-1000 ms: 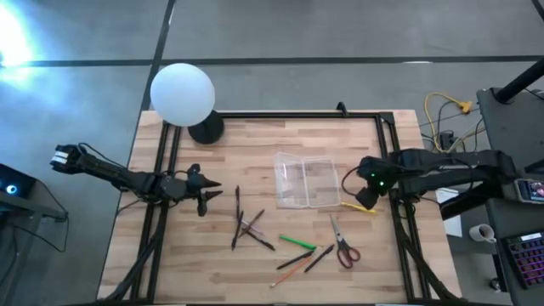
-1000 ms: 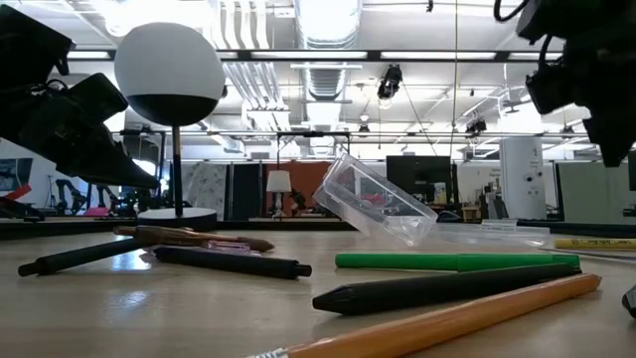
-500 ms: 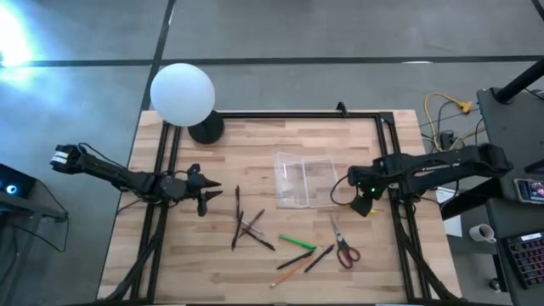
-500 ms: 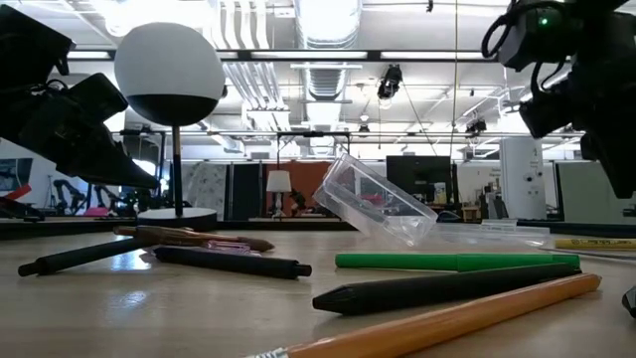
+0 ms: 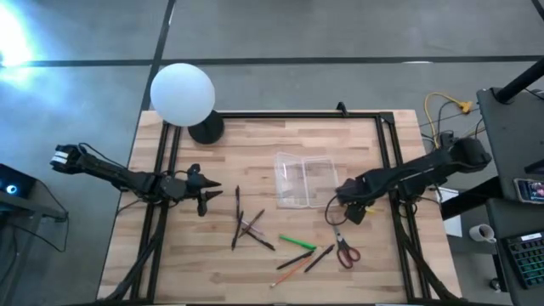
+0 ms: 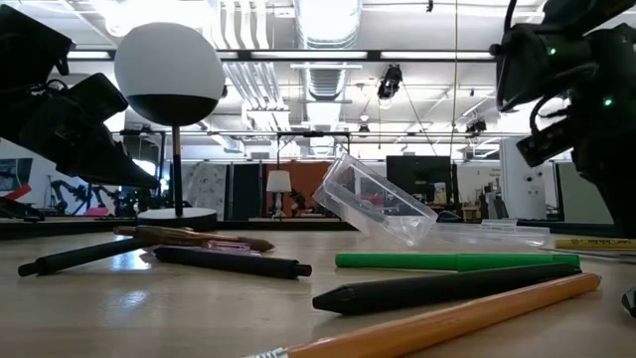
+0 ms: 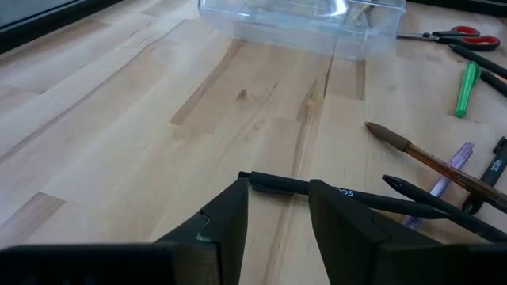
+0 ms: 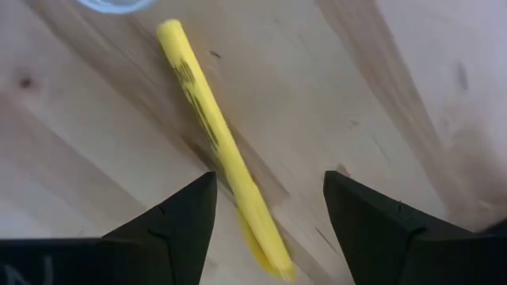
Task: Pick & place school supplies into a supply box
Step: Put the yellow pen into the supply box
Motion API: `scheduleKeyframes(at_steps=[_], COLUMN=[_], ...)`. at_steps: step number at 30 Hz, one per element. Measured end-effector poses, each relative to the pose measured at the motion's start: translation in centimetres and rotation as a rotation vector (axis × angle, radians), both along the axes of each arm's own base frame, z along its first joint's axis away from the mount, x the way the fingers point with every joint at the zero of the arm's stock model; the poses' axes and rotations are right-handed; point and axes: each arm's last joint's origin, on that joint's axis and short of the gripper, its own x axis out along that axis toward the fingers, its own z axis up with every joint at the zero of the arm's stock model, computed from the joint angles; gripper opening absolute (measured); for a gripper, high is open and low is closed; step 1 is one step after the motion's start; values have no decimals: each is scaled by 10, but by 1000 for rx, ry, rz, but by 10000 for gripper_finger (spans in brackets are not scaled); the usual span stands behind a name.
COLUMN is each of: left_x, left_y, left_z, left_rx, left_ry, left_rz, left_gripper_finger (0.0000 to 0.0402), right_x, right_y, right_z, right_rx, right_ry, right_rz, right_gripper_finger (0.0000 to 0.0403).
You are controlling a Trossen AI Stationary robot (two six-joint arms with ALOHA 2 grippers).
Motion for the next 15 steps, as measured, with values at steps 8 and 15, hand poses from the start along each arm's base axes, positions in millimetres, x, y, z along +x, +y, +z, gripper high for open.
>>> scheduleKeyframes(at_steps=[8, 15], left_x=[0, 0], left_y=[0, 0], left_z=[0, 0], left_rx=[0, 0], left_ry=[0, 1], left_rz=[0, 0], left_gripper_finger=[120, 120], right_x=[9, 11], right_y=[2, 3], right_z=[-17, -18], right_rx=[-4, 13], right_ry=[79, 73], right_rz=[1, 17], right_gripper_finger=[210, 108])
